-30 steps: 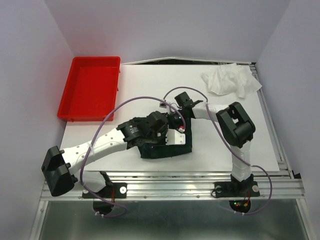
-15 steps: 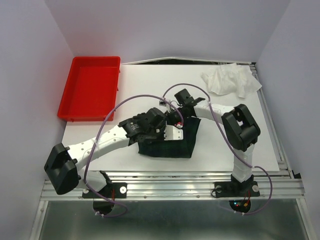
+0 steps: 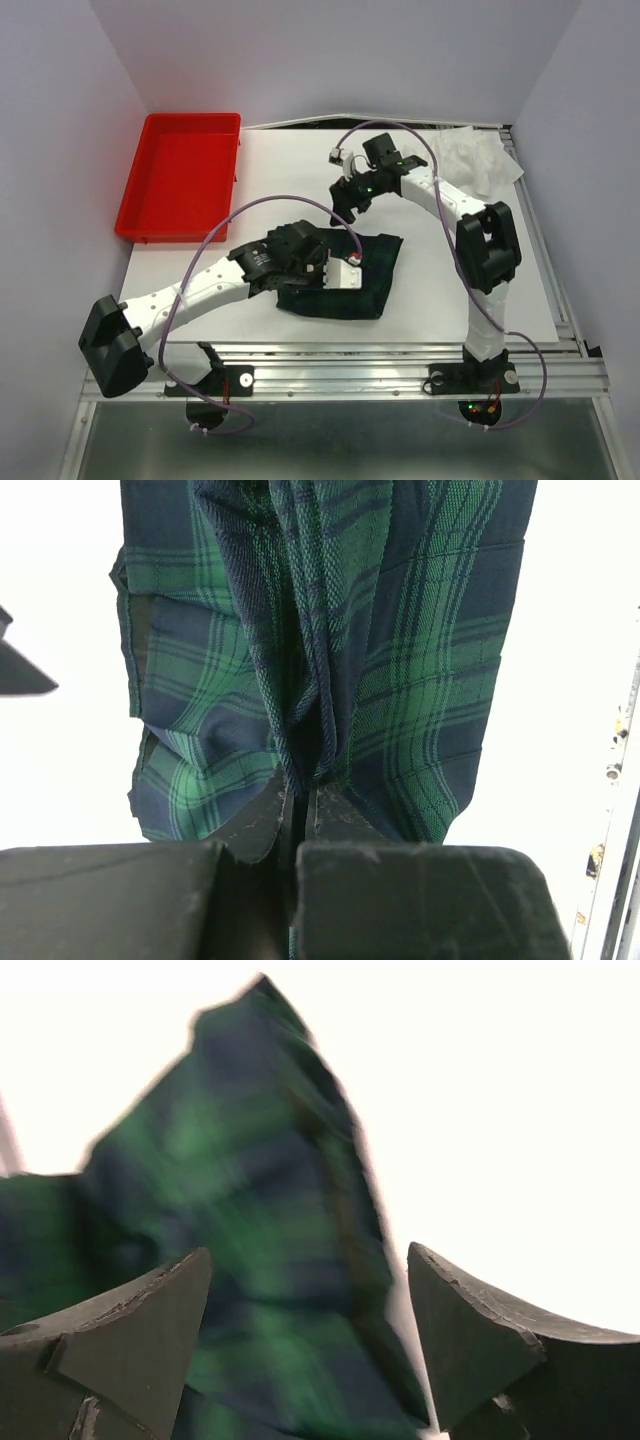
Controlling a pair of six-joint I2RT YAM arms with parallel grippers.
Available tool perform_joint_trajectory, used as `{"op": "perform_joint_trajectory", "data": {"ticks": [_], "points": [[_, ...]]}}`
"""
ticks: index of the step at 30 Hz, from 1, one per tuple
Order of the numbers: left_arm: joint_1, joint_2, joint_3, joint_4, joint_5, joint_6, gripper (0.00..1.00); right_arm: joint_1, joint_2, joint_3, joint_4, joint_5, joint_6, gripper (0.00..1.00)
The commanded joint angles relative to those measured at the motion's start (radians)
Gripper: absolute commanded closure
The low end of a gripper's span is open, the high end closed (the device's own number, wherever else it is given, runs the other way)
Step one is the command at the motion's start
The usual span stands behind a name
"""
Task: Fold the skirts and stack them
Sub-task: Fold the skirt
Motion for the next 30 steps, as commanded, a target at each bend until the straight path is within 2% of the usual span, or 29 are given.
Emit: {"op": "perform_joint_trajectory", "data": {"ticks": [1, 5, 8, 9, 12, 14, 15, 16, 21, 30], "points": [[-0.004, -0.028, 0.006, 0.016, 0.018, 0.013, 1.0, -0.029, 0.07, 0.027, -0.166, 0.064, -0.129, 0.17], [-0.004, -0.014, 0.021, 0.019, 0.012, 0.019, 1.0, -0.029, 0.136, 0.013, -0.17, 0.085, -0.165, 0.26], [-0.004, -0.005, 0.035, 0.021, 0.003, 0.021, 1.0, -0.029, 0.189, -0.008, -0.144, 0.096, -0.168, 0.44], [-0.004, -0.004, 0.038, 0.021, 0.0, 0.021, 1.0, -0.029, 0.19, -0.008, -0.138, 0.096, -0.168, 0.44], [-0.004, -0.002, 0.049, 0.024, -0.015, 0.023, 1.0, -0.018, 0.173, -0.054, -0.108, 0.108, -0.195, 0.57], [-0.003, -0.002, 0.053, 0.027, -0.017, 0.021, 1.0, -0.009, 0.156, -0.085, -0.087, 0.125, -0.205, 0.6], [-0.003, 0.001, 0.052, 0.028, -0.017, 0.021, 1.0, 0.001, 0.147, -0.098, -0.079, 0.133, -0.211, 0.69], [-0.003, 0.006, 0.05, 0.03, -0.018, 0.021, 1.0, 0.002, 0.136, -0.123, -0.066, 0.139, -0.211, 0.72], [-0.001, 0.021, 0.056, 0.056, -0.04, 0.015, 1.0, 0.002, 0.134, -0.145, -0.062, 0.142, -0.219, 0.77], [0.026, 0.087, 0.125, 0.105, -0.103, 0.079, 1.0, 0.043, 0.116, -0.175, -0.053, 0.088, -0.203, 0.78]]}}
